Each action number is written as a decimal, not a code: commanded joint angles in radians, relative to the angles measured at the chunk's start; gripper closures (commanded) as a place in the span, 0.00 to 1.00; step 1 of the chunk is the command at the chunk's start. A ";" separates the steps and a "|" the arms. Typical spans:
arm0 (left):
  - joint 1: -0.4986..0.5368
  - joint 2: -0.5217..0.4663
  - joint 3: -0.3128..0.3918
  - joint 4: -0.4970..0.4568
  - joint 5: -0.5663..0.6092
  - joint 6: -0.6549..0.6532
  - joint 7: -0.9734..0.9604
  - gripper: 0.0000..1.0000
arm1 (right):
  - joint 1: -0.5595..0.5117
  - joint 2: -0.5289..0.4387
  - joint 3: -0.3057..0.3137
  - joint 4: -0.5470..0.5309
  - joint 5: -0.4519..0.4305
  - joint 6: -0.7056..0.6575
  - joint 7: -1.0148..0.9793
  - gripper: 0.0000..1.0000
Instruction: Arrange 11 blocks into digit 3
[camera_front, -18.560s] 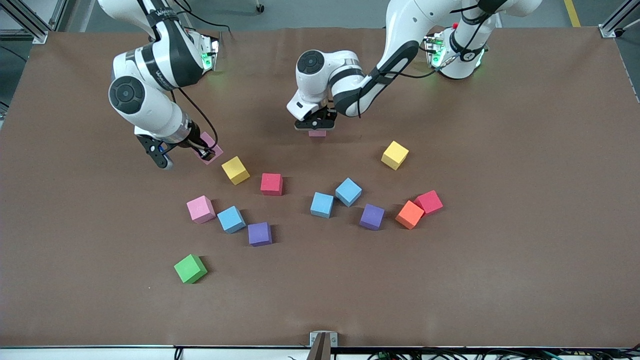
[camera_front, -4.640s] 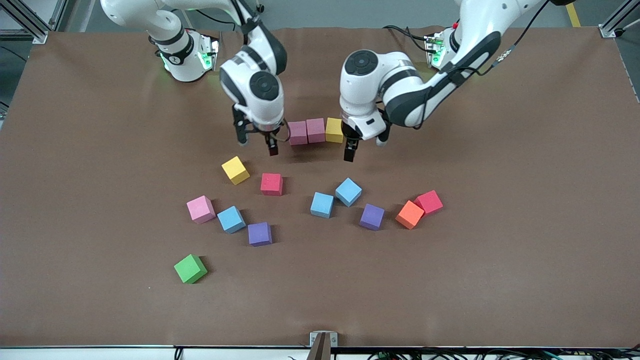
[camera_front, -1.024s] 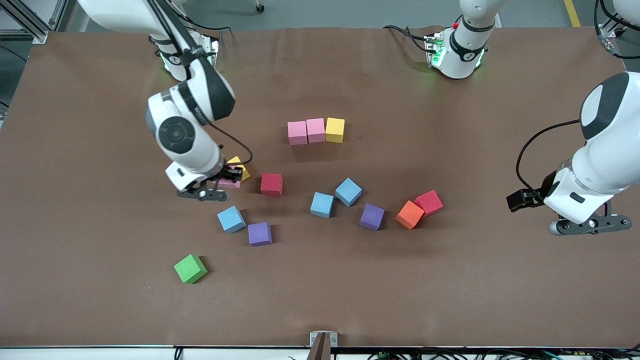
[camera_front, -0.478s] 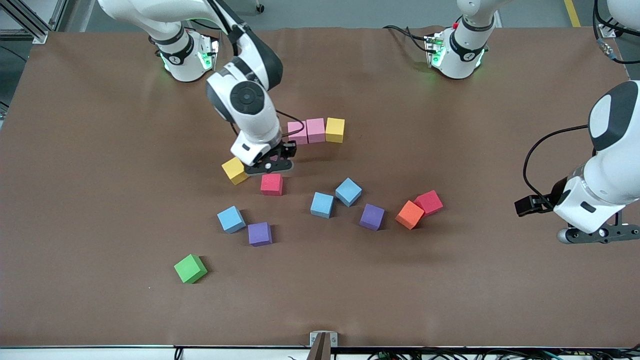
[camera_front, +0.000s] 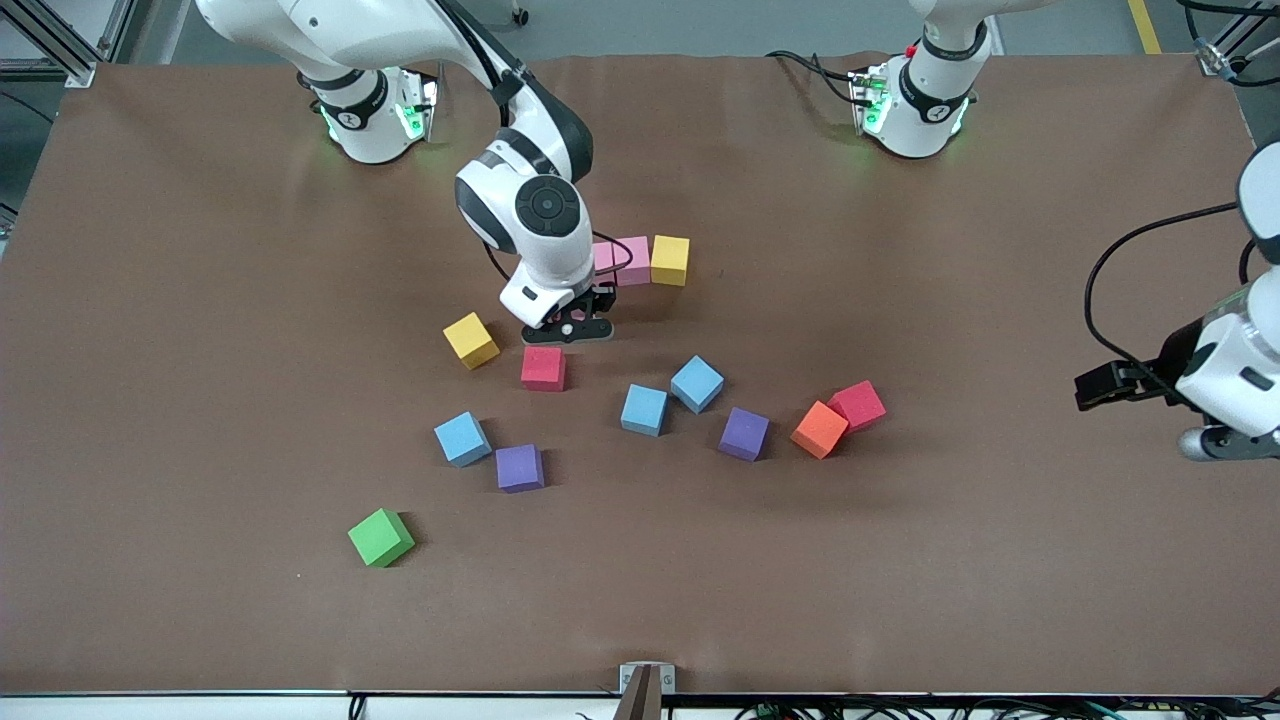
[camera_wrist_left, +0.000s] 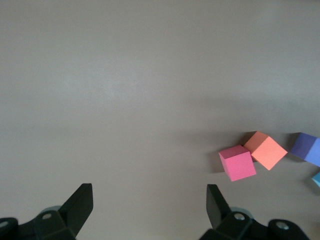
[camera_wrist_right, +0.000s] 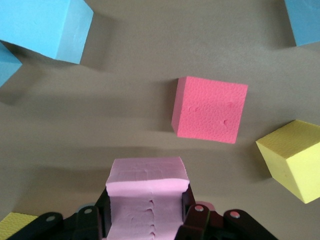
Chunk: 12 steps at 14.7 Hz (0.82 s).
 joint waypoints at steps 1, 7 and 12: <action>-0.135 -0.038 0.184 -0.032 -0.077 -0.009 0.044 0.00 | 0.020 0.016 -0.007 0.010 -0.025 0.011 0.037 1.00; -0.205 -0.074 0.257 -0.151 -0.120 -0.004 0.059 0.00 | 0.035 0.057 -0.007 0.005 -0.075 0.063 0.119 1.00; -0.205 -0.165 0.252 -0.347 -0.164 0.049 0.047 0.00 | 0.066 0.063 -0.007 0.002 -0.075 0.062 0.158 1.00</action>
